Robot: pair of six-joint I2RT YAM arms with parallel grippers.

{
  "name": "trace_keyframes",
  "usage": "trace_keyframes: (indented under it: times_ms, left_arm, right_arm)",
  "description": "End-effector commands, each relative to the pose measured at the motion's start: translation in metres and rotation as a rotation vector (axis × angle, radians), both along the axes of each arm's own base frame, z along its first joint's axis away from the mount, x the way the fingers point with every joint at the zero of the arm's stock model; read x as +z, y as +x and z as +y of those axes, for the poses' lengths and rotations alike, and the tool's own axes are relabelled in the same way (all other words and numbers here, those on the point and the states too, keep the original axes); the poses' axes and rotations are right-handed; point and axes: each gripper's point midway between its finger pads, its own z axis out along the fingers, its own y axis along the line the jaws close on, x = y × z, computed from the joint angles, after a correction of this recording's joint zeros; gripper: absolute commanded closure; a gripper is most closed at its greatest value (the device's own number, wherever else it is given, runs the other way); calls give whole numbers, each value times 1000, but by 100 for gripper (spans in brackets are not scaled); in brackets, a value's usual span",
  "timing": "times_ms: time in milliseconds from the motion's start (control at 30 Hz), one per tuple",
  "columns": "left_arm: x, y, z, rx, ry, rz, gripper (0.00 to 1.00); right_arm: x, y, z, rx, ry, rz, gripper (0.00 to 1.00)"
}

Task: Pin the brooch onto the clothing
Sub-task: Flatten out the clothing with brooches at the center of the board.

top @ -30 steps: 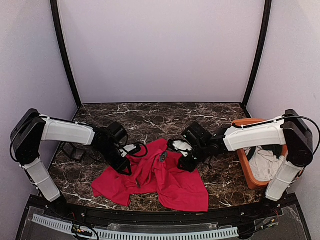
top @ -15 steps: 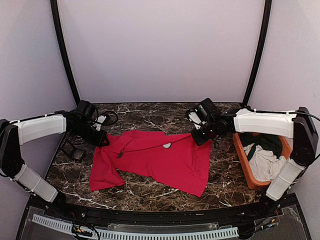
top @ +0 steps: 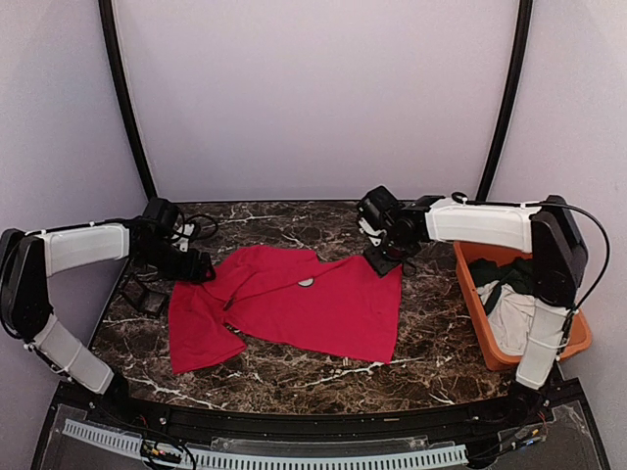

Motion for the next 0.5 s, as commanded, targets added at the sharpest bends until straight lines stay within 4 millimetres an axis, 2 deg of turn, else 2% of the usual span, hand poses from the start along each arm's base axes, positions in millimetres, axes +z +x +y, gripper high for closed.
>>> trace_keyframes:
  times_ms: [0,100,167,233,333,467]
  left_arm:
    - [44,-1,11,45,1,-129,5]
    - [65,-12,7,11,-35,-176,1]
    - [65,-26,-3,-42,-84,-144,1]
    - [56,-43,-10,-85,-119,-79,1]
    - [36,-66,-11,-109,-128,-7,1]
    - [15,-81,-4,-91,-104,38,1]
  right_arm:
    - [42,-62,35,188,62,-8,38]
    - [40,-125,68,424,77,33,38]
    - [29,-164,86,543,80,79,37]
    - [12,-192,94,605,77,150,37]
    - [-15,-212,98,628,43,226,37]
    - [-47,-211,95,584,-27,268,37]
